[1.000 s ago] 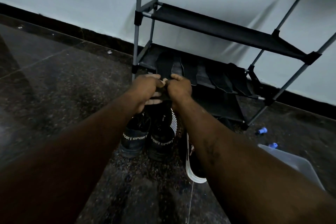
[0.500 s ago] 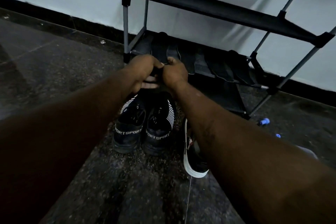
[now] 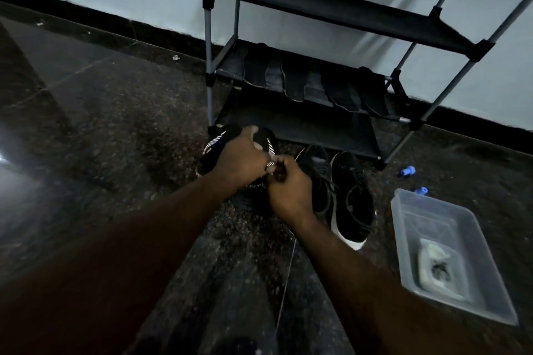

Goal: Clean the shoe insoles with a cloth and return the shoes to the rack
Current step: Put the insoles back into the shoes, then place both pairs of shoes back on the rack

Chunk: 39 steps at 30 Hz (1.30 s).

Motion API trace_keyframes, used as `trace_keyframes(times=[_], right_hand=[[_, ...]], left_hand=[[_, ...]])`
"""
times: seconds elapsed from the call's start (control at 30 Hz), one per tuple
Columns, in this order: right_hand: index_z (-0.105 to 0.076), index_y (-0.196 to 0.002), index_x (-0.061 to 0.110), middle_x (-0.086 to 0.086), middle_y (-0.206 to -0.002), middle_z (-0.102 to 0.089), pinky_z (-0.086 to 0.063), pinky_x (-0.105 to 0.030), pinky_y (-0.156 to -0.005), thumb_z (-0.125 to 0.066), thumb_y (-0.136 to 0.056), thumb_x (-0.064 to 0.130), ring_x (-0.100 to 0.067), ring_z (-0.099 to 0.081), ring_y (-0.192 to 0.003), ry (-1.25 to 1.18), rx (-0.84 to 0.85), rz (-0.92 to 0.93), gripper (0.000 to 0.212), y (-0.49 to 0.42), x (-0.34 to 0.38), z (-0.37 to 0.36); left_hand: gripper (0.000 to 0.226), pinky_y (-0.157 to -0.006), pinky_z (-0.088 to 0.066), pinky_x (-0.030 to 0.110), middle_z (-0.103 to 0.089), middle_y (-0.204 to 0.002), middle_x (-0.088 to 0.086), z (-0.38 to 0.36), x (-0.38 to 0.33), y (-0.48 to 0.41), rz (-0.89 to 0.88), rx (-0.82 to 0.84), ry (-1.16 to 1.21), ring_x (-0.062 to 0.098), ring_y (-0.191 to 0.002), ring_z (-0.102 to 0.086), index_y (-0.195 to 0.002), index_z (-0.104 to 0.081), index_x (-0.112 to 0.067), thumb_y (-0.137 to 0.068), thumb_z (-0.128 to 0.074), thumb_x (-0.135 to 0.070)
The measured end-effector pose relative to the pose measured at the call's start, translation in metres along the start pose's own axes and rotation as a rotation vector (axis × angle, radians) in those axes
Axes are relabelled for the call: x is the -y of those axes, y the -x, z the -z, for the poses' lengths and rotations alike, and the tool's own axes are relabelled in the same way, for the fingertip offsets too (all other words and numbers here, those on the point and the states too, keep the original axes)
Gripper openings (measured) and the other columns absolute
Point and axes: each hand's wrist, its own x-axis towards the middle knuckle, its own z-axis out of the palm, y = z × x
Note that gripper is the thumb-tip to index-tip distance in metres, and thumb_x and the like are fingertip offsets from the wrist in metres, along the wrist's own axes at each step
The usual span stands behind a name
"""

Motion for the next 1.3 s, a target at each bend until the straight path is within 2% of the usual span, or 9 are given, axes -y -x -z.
trace_keyframes(times=[0.1,0.3,0.5,0.6,0.7,0.97,1.1,1.2,1.3], right_hand=[[-0.070,-0.110,0.019,-0.001,-0.107,-0.072,-0.052,-0.032,-0.090,-0.072,-0.084,0.013,-0.021,-0.067,-0.101,0.150,0.052,0.085,0.027,0.031,-0.014,0.007],[-0.069,-0.115,0.018,-0.005,-0.116,-0.065,-0.047,-0.031,-0.089,-0.073,-0.085,0.021,-0.026,-0.064,-0.105,0.294,0.175,0.114,0.031,0.084,-0.033,0.003],[-0.064,-0.110,0.015,-0.012,-0.118,-0.062,-0.051,-0.039,-0.083,-0.074,-0.083,0.022,-0.035,-0.064,-0.103,0.436,0.252,0.114,0.030,0.110,-0.037,-0.011],[-0.063,-0.120,0.012,-0.014,-0.122,-0.062,-0.051,-0.040,-0.088,-0.069,-0.084,0.023,-0.037,-0.062,-0.109,0.507,0.208,0.125,0.038,0.100,-0.027,-0.011],[-0.059,-0.131,0.011,-0.013,-0.130,-0.057,-0.051,-0.043,-0.094,-0.066,-0.087,0.023,-0.038,-0.060,-0.114,0.579,0.115,0.215,0.047,0.078,-0.015,-0.012],[-0.039,-0.151,0.016,-0.012,-0.147,-0.047,-0.054,-0.048,-0.095,-0.072,-0.088,0.032,-0.041,-0.061,-0.118,0.647,0.187,0.220,0.073,0.025,-0.009,-0.033],[-0.046,-0.139,0.019,-0.012,-0.138,-0.049,-0.056,-0.048,-0.088,-0.071,-0.089,0.044,-0.041,-0.061,-0.112,0.638,0.119,0.200,0.062,0.014,-0.019,-0.043],[-0.058,-0.120,0.014,-0.013,-0.124,-0.057,-0.054,-0.044,-0.082,-0.055,-0.095,0.062,-0.039,-0.063,-0.103,0.555,0.003,0.217,0.054,0.008,-0.014,-0.048],[-0.069,-0.104,0.009,-0.017,-0.110,-0.069,-0.047,-0.041,-0.089,-0.049,-0.102,0.051,-0.039,-0.062,-0.102,0.581,-0.095,0.233,0.047,-0.013,-0.003,-0.048]], left_hand=[[0.067,-0.102,-0.047,0.033,-0.070,-0.120,0.001,-0.004,0.016,0.035,-0.007,0.031,-0.236,0.023,-0.118,-0.063,-0.150,-0.047,-0.020,-0.089,-0.073,-0.025],[0.039,-0.099,-0.050,0.032,-0.075,-0.113,0.002,-0.003,0.061,0.086,0.093,0.098,-0.348,0.024,-0.115,-0.067,-0.127,-0.067,-0.019,-0.089,-0.073,-0.026],[0.017,-0.088,-0.057,0.038,-0.074,-0.098,0.003,0.000,0.093,0.102,0.043,0.162,-0.555,0.029,-0.100,-0.071,-0.075,-0.059,-0.024,-0.076,-0.055,-0.041],[0.033,-0.093,-0.056,0.048,-0.064,-0.122,0.014,0.009,0.083,0.102,-0.052,0.052,-0.700,0.039,-0.113,-0.063,-0.113,-0.066,-0.019,-0.085,-0.060,-0.035],[0.054,-0.094,-0.052,0.054,-0.046,-0.139,0.015,0.027,0.073,0.091,-0.118,-0.070,-0.919,0.042,-0.126,-0.046,-0.138,-0.049,-0.012,-0.090,-0.061,-0.033],[0.056,-0.092,-0.049,0.057,-0.041,-0.142,0.010,0.051,0.075,0.042,-0.181,-0.060,-1.103,0.042,-0.129,-0.038,-0.139,-0.050,-0.021,-0.087,-0.069,-0.029],[0.053,-0.099,-0.046,0.059,-0.042,-0.148,0.007,0.043,0.081,0.022,-0.204,-0.018,-1.057,0.042,-0.134,-0.035,-0.136,-0.059,-0.024,-0.089,-0.066,-0.048],[0.046,-0.100,-0.042,0.058,-0.057,-0.137,0.011,0.037,0.081,0.014,-0.220,-0.169,-0.922,0.040,-0.130,-0.046,-0.126,-0.066,-0.020,-0.099,-0.048,-0.053],[0.042,-0.101,-0.039,0.058,-0.058,-0.135,0.013,0.035,0.074,0.000,-0.229,-0.252,-0.961,0.039,-0.126,-0.051,-0.127,-0.064,-0.018,-0.100,-0.046,-0.045]])
